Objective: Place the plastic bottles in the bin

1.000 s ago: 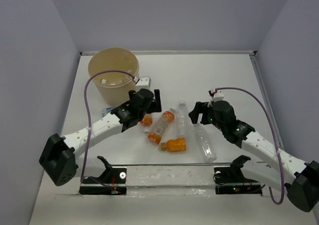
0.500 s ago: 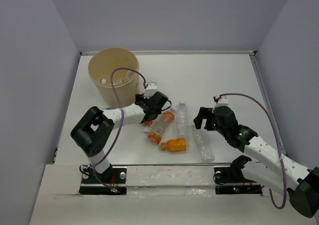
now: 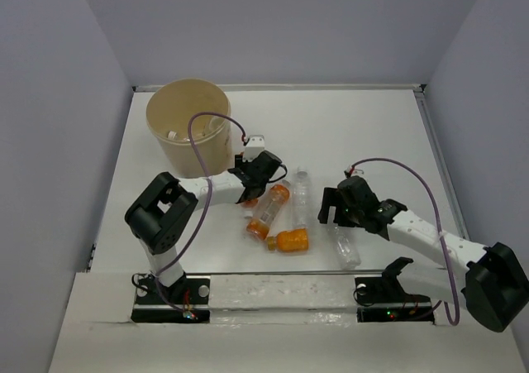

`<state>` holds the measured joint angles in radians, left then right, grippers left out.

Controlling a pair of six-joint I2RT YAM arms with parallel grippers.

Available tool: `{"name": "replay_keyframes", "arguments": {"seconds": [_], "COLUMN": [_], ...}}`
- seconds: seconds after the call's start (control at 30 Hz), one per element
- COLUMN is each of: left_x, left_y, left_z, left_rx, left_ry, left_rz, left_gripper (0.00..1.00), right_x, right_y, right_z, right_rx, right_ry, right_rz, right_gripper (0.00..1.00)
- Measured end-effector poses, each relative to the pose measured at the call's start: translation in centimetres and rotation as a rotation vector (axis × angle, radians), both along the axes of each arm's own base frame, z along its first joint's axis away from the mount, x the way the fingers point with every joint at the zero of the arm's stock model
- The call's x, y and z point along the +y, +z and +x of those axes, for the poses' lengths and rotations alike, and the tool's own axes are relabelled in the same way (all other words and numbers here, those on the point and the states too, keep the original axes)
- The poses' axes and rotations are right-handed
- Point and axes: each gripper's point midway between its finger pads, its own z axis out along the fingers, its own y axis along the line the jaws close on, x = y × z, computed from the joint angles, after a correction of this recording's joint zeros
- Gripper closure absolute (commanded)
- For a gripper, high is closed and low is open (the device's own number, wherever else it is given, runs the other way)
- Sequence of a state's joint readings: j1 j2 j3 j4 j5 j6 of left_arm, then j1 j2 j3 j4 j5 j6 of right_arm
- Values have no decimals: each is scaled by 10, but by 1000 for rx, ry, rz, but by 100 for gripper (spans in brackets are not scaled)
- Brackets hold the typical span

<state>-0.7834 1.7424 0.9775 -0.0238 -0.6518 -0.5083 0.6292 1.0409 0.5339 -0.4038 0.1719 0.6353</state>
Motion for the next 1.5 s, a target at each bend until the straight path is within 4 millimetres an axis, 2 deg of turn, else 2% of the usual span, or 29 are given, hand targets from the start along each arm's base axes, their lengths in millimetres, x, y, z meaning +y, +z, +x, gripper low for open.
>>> {"name": "replay_keyframes", "arguments": {"seconds": [0.1,0.17,0.2,0.27,0.3,0.33,0.4,0.6,0.63,0.7,0.77,0.87,0.97,1.07,1.2,1.27,1.37,1.43,1.47,1.5], "left_x": [-6,-11,-12,-17,-20,-21,-22,-16,-14,2,30,86,140,165,187,197,201,202,203,204], "left_y": [3,12,19,49,77,92,145,280,293,326,349,365,368,368,366,358,337,320,314,302], "left_z": [2,2,2,2,3,3,1,4,5,12,23,42,54,63,80,91,105,111,113,115], "left_rx": [-9,-18,-28,-78,-131,-160,-267,-509,-532,-598,-649,-708,-740,-763,-799,-807,-799,-786,-781,-770], "left_ry": [-17,-37,-44,-65,-79,-88,-112,-146,-146,-125,-77,39,161,213,255,280,288,287,286,288], "left_rz": [-25,-57,-73,-133,-186,-214,-310,-451,-459,-472,-465,-427,-340,-281,-210,-162,-98,-58,-43,-26], "left_gripper": [58,59,59,59,59,59,59,61,62,62,62,62,63,63,63,63,62,57,47,42], "right_x": [1,0,0,0,1,1,0,-9,-11,-14,-16,-19,-18,-13,-10,-9,-6,0,6,11], "right_y": [-14,-21,-22,-20,-18,-16,-12,-7,-5,1,9,29,59,84,100,110,135,161,176,187], "right_z": [-5,-8,-9,-9,-8,-7,-5,-1,-1,0,1,3,7,13,14,13,14,18,22,25], "right_rx": [62,92,97,95,87,80,62,45,40,18,-6,-60,-128,-180,-211,-235,-286,-327,-355,-376], "right_ry": [-7,-13,-15,-22,-27,-31,-41,-83,-88,-99,-108,-119,-124,-118,-102,-92,-73,-49,-32,-21], "right_rz": [-15,-21,-22,-16,-7,-3,2,-36,-39,-39,-34,-8,35,74,108,128,162,196,220,238], "right_gripper": [11,14,16,20,26,31,38,49,50,50,50,50,50,50,50,50,50,50,50,50]}}
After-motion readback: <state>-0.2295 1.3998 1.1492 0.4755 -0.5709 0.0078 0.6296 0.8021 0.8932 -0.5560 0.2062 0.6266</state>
